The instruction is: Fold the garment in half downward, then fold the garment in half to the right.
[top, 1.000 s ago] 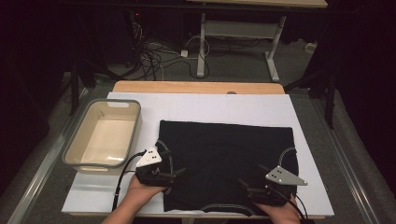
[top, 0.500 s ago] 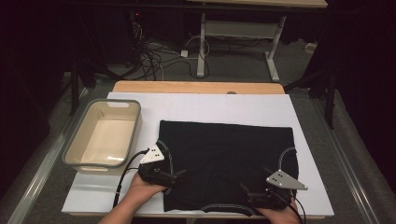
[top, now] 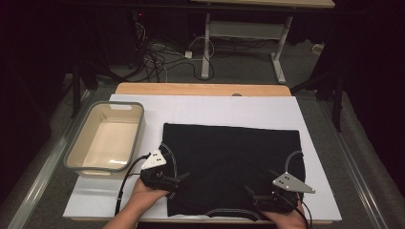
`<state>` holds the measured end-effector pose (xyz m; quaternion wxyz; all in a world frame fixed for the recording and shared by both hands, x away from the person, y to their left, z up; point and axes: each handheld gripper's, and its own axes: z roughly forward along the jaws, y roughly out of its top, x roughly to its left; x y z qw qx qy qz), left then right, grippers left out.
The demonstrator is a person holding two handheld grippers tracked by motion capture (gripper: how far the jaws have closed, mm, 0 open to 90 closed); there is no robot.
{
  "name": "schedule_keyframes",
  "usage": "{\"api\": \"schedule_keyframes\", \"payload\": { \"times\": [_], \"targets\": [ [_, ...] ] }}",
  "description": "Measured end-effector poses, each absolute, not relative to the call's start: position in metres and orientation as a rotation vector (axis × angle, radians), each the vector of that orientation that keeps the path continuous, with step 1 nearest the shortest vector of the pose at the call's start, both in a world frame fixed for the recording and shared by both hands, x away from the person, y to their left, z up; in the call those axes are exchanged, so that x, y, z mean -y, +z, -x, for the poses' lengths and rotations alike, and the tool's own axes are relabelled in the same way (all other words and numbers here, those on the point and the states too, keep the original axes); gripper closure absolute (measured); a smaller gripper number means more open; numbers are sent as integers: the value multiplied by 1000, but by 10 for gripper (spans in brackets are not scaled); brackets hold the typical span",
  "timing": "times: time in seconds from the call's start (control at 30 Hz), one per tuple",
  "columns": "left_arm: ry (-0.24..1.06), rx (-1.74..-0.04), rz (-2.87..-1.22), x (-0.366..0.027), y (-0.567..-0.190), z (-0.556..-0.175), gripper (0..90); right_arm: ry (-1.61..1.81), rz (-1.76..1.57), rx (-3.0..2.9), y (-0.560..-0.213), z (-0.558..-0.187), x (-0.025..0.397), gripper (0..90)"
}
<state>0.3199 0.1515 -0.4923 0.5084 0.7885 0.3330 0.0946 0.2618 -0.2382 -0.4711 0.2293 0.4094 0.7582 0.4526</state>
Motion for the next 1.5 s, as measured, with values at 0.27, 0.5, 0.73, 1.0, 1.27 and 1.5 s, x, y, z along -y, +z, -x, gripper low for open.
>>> {"api": "schedule_keyframes", "payload": {
  "times": [0.27, 0.5, 0.73, 1.0, 1.27, 1.5],
  "targets": [
    [212, -804, -1905, -152, -492, -321, 0, 1279, -1061, -2093, -463, -260, 219, 0],
    [227, -790, -1911, -151, -492, -319, 0, 1289, -1007, -2135, -462, -264, 197, 0],
    [221, -796, -1914, -150, -492, -319, 0, 1319, -982, -2165, -459, -273, 178, 0],
    [215, -794, -1915, -150, -493, -320, 4, 1347, -930, -2193, -460, -280, 157, 0],
    [209, -789, -1918, -150, -493, -321, 6, 1348, -890, -2250, -465, -280, 136, 0],
    [206, -783, -1915, -151, -493, -320, 6, 1346, -864, -2293, -467, -276, 120, 0]
  ]
}}
